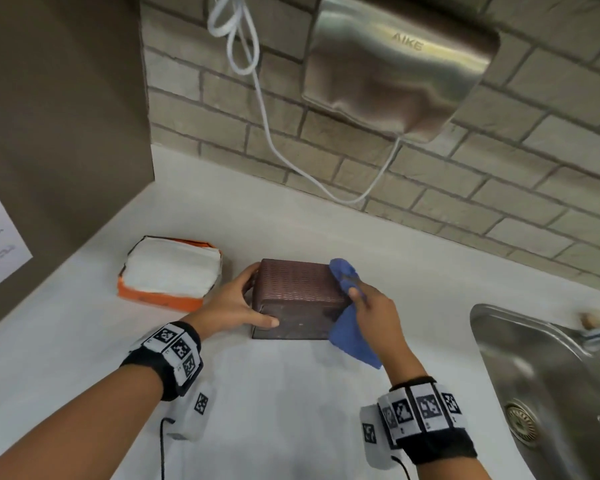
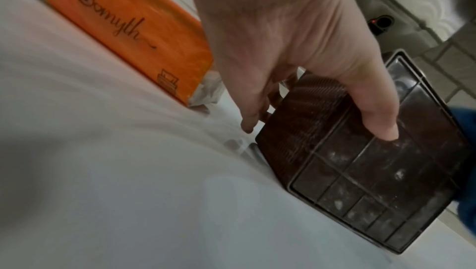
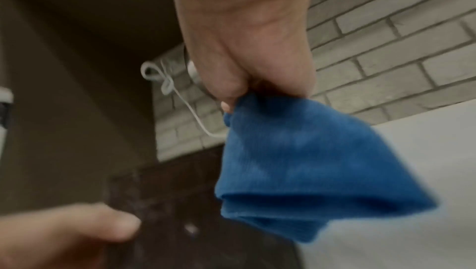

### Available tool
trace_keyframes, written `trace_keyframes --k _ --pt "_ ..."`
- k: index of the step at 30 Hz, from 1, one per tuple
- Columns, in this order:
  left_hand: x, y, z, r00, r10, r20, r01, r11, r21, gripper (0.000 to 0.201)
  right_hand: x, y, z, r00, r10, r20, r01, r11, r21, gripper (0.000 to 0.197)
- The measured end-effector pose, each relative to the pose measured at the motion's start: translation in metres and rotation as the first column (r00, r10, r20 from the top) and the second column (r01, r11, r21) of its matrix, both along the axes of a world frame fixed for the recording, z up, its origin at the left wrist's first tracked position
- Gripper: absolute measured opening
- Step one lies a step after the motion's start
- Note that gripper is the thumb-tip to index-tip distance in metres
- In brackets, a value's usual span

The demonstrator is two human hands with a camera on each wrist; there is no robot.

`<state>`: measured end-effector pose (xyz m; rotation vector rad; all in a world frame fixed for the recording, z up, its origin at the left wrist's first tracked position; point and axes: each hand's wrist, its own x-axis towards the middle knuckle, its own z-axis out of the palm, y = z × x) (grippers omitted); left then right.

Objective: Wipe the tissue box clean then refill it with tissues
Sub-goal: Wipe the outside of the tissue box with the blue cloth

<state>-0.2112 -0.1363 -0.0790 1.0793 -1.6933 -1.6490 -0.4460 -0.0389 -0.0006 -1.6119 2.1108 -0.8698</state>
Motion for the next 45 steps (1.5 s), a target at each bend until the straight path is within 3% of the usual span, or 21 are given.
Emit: trace_keyframes --k 3,6,8,10,12,14,17,20,22,24,26,28,30,33,36,38,40,42,45 --pt "-0.001 0.0 -0.001 1.0 -0.002 -0.019 0.002 1.0 0.005 0.119 0.041 -0.01 0.014 0.999 0.035 0.02 -0.033 0.992 -0.12 0.033" --pt "0.001 0.0 -0.003 1.0 0.007 -0.029 -0.007 1.0 -0.027 0.105 0.096 -0.018 -0.016 0.934 0.281 -0.222 -0.297 0.954 -0.043 0.039" --pt "0.001 -0.001 -0.005 1.0 0.01 0.005 -0.01 0.998 -0.063 0.102 0.098 -0.015 -0.033 0.888 0.304 -0.345 -0.331 0.943 -0.023 0.044" --pt "0.001 -0.001 -0.007 1.0 0.015 -0.018 -0.016 0.999 -0.043 0.104 0.07 -0.01 -0.032 0.9 0.244 -0.362 -0.287 0.955 -0.069 0.046" --pt "-0.001 -0.001 -0.006 1.0 0.012 -0.021 -0.012 1.0 -0.015 0.107 0.035 -0.003 -0.03 0.953 0.165 -0.254 -0.205 0.968 -0.142 0.041" --pt "-0.001 -0.002 -0.006 1.0 -0.001 -0.009 0.001 1.0 -0.012 0.11 0.012 0.002 -0.025 0.992 0.116 -0.042 -0.12 0.984 -0.133 0.035" --pt "0.004 -0.002 -0.005 1.0 -0.014 -0.003 0.014 1.0 0.009 0.114 0.0 0.006 -0.008 0.96 0.002 0.281 0.0 1.0 -0.007 0.031" --pt "0.004 0.0 -0.003 1.0 -0.013 -0.002 0.013 1.0 -0.001 0.117 0.011 0.006 0.014 0.914 -0.071 0.399 0.099 0.994 -0.049 0.031" --pt "0.004 -0.001 -0.001 0.999 -0.004 -0.032 0.004 1.0 0.02 0.115 0.039 0.003 0.023 0.956 0.022 0.294 0.024 0.988 -0.153 0.029" --pt "0.004 -0.001 -0.002 1.0 -0.01 0.002 0.01 1.0 -0.029 0.098 0.08 -0.007 0.017 0.972 0.228 0.05 -0.222 0.969 -0.108 0.03" --pt "0.004 0.002 -0.002 1.0 -0.002 0.008 0.003 0.997 -0.077 0.057 0.111 -0.014 -0.007 0.893 0.413 -0.177 -0.407 0.91 0.072 0.038" --pt "0.003 0.006 0.003 1.0 0.008 -0.024 -0.009 0.999 -0.047 0.046 0.11 -0.017 -0.033 0.838 0.473 -0.271 -0.467 0.88 0.09 0.04" --pt "0.0 0.008 0.006 0.997 -0.032 -0.071 0.028 0.998 -0.058 0.057 0.087 -0.016 -0.045 0.875 0.419 -0.242 -0.425 0.905 0.026 0.042" --pt "-0.004 0.004 0.001 0.993 -0.019 -0.113 0.018 1.0 -0.013 0.101 0.052 -0.002 -0.033 0.941 0.259 -0.217 -0.279 0.958 -0.066 0.044" --pt "-0.004 0.003 -0.001 0.995 -0.012 -0.102 0.015 0.999 0.029 0.114 0.015 0.007 -0.017 0.985 0.1 -0.142 -0.108 0.993 -0.054 0.036" --pt "-0.002 0.004 -0.003 0.993 -0.023 -0.118 0.028 0.999 0.041 0.116 -0.014 0.013 -0.01 0.992 -0.122 0.023 0.122 0.993 -0.001 0.029" --pt "0.001 0.004 -0.005 0.987 -0.004 -0.158 0.019 0.995 0.093 0.119 -0.041 0.025 -0.006 0.889 -0.23 0.396 0.255 0.967 -0.011 0.03" --pt "0.005 0.008 -0.004 0.981 0.028 -0.194 0.001 0.989 0.147 0.124 -0.057 0.046 -0.002 0.609 -0.137 0.781 0.267 0.963 -0.039 0.042" --pt "0.011 0.015 -0.001 0.968 0.076 -0.239 -0.03 0.981 0.192 0.123 -0.058 0.072 -0.004 0.299 -0.032 0.954 0.195 0.98 -0.028 0.057"
